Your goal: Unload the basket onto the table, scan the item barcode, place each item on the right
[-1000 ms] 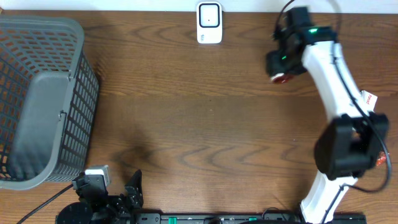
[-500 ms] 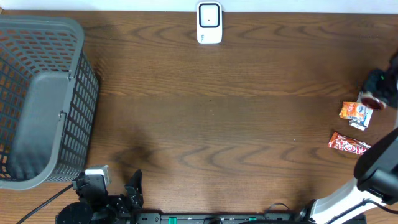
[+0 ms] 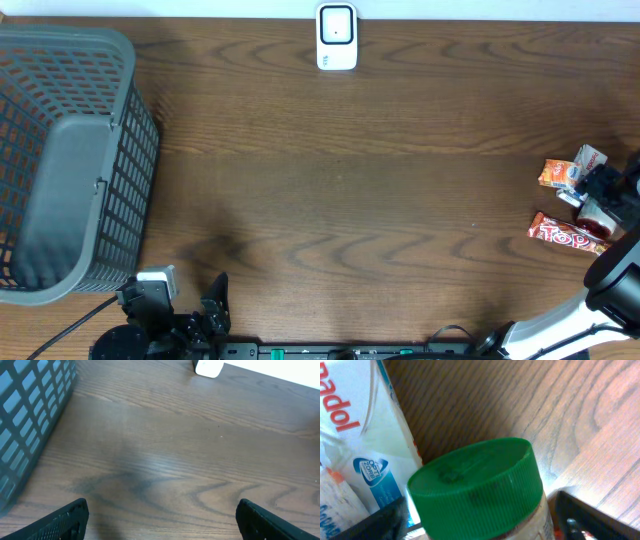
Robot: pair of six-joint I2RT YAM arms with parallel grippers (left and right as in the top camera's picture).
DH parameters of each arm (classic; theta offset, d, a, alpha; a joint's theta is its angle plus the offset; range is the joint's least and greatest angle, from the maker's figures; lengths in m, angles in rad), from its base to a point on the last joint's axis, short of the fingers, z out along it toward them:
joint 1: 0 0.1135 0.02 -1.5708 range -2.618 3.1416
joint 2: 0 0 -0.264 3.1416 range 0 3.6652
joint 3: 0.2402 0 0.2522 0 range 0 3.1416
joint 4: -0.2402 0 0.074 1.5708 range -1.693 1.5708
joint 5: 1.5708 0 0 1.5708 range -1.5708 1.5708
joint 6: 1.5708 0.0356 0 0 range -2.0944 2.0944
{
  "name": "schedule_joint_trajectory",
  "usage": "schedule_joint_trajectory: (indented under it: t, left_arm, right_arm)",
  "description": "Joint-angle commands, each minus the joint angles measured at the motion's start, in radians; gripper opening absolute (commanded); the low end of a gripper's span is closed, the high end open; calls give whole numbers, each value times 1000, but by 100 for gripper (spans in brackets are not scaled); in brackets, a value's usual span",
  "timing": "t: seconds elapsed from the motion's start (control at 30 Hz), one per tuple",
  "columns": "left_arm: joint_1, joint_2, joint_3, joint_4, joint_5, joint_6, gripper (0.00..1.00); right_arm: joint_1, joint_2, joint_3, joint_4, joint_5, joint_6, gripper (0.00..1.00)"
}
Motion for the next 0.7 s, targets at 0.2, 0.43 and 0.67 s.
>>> schedule_joint_trajectory:
  t: [0.2,0.43,0.67]
  left_arm:
    - [-5,-3,1,-2,10,2,94]
    - [-5,-3,1,-2,10,2,94]
    - [-5,-3,1,-2,10,2,95]
  right_arm:
    - [11,-70,396,-282,-45,85,99]
    - [48,-280,674,-319,-435,103,99]
    - [96,-681,683,-193,-451,101,99]
